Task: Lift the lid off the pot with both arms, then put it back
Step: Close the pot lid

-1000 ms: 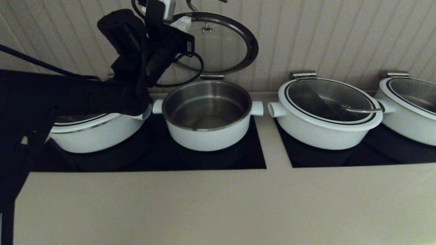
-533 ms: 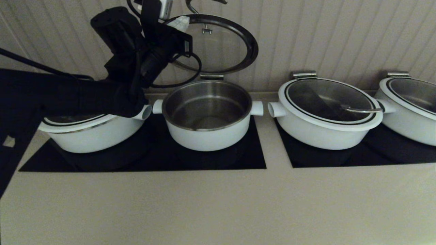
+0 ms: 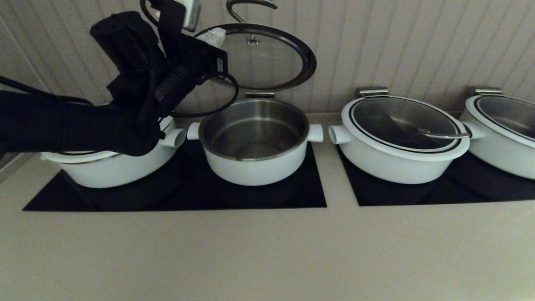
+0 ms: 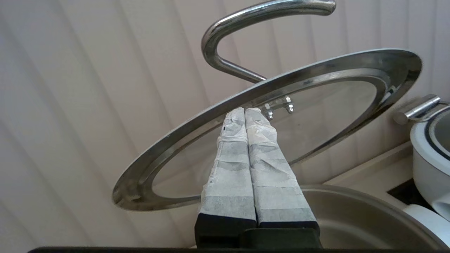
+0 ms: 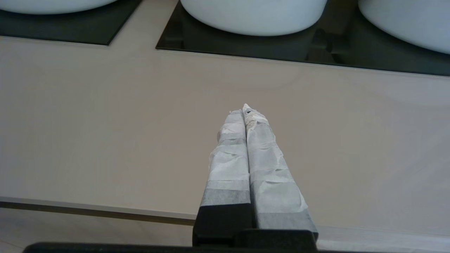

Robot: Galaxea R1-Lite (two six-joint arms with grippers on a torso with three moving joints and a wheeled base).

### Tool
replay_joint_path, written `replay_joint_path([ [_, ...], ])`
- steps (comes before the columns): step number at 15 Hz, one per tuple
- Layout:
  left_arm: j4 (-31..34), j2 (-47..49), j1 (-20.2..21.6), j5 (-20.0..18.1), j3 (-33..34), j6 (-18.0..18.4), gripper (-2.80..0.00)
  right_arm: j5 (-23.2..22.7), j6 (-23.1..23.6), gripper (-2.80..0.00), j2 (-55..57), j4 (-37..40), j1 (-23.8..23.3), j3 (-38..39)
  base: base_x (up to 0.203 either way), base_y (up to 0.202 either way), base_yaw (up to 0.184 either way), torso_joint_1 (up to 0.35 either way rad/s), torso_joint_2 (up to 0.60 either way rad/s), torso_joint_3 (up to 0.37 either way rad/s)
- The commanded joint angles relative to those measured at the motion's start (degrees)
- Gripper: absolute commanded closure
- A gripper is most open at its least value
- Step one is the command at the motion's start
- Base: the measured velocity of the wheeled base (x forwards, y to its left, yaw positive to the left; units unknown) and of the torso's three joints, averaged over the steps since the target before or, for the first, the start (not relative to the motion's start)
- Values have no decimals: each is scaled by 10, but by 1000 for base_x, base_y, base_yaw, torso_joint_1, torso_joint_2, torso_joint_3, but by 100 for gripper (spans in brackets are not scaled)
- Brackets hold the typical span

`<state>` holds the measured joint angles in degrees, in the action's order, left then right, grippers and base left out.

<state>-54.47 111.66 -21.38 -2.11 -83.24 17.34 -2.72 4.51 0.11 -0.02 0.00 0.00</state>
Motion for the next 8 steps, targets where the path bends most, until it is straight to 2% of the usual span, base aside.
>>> replay_joint_path([
  [1, -3, -21, 0, 0, 14, 1, 0, -1, 1, 0, 0, 0, 0, 0, 0, 0, 0, 0, 0, 0],
  [8, 15, -51, 11, 0, 12, 3, 0, 0, 1, 0, 0, -1, 0, 0, 0, 0, 0, 0, 0, 0],
])
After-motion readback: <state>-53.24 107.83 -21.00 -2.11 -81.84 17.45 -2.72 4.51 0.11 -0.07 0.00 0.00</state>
